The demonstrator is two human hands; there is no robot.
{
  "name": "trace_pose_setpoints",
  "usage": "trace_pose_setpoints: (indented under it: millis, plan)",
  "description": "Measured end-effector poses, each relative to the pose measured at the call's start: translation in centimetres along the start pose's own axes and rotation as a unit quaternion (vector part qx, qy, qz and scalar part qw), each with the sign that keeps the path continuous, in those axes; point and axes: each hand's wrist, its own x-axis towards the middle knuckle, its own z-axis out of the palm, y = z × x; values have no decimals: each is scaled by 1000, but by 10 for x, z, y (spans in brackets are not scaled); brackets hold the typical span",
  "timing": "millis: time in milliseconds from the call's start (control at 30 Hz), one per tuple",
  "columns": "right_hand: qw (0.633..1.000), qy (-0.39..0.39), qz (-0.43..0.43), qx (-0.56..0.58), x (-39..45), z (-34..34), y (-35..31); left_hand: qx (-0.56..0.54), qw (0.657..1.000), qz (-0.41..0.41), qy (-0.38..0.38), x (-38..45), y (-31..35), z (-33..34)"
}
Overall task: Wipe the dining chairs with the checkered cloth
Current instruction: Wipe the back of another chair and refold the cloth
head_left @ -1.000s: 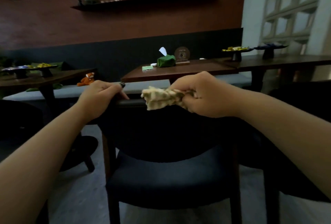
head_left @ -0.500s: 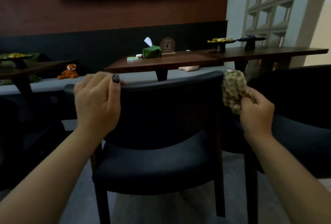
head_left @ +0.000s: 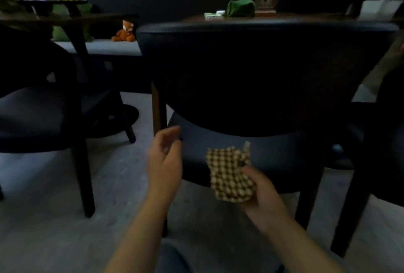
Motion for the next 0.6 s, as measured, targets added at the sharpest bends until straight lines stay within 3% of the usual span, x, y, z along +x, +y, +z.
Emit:
trace_pose_setpoints:
  millis: [67, 133, 233, 300, 367, 467, 600]
  plan:
    - [993, 5, -3, -114, 8, -2, 7, -66, 985, -154, -49, -16, -23, 8]
    - [966, 11, -19, -257, 13, -6, 11, -126, 952, -258, -110, -24, -36, 16]
    - [899, -24, -71, -432, 21, -12, 13, -85, 949, -245, -179, -30, -56, 21]
    - [901, -38, -90, -423, 29, -18, 14, -54, 946, -222, -230, -33, -65, 17]
    - [932, -34, -92, -350, 36, -23, 14, -71, 936, -242, -246, -31, -69, 10]
    - [970, -47, -61, -232, 43, -27, 20, -82, 946, -259, -177, -26, -69, 1]
    - [962, -50, -101, -248, 48, -27, 29, -100, 943, -306, -88, -21, -74, 5]
